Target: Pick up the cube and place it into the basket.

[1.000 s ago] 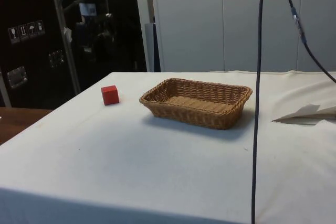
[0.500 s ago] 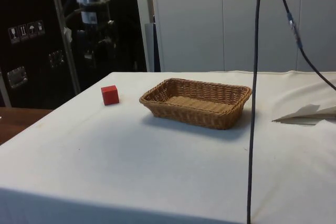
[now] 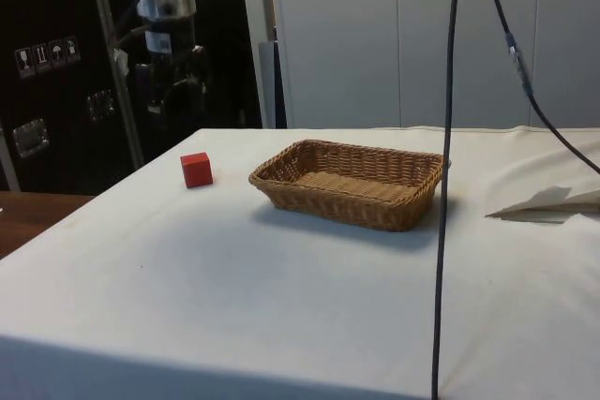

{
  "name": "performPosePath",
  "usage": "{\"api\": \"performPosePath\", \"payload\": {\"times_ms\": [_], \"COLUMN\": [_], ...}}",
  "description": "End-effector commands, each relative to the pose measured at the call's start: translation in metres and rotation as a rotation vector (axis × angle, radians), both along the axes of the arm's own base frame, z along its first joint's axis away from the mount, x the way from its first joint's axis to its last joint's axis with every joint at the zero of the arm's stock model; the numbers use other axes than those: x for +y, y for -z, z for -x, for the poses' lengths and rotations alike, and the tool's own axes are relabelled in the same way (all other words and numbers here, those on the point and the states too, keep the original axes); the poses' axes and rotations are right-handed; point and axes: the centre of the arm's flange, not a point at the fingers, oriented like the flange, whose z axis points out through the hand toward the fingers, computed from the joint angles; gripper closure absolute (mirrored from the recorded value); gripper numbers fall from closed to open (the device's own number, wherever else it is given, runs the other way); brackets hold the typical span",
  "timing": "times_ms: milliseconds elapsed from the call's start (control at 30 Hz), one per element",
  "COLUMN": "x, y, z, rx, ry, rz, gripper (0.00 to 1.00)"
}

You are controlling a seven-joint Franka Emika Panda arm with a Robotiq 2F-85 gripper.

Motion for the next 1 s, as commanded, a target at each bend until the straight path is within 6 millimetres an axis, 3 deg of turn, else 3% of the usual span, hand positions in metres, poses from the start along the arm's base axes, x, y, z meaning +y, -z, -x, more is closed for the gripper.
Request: {"api": "performPosePath", "payload": {"times_ms": [0, 967], "x": [-0.002, -0.023], "y": [0.003, 0.044], "z": [-0.002, -0.01], "rx": [-0.006, -0.073], "ry": [0.011, 0.146], "rz": [0.002, 0.016], "gripper": [0.0, 0.0]}}
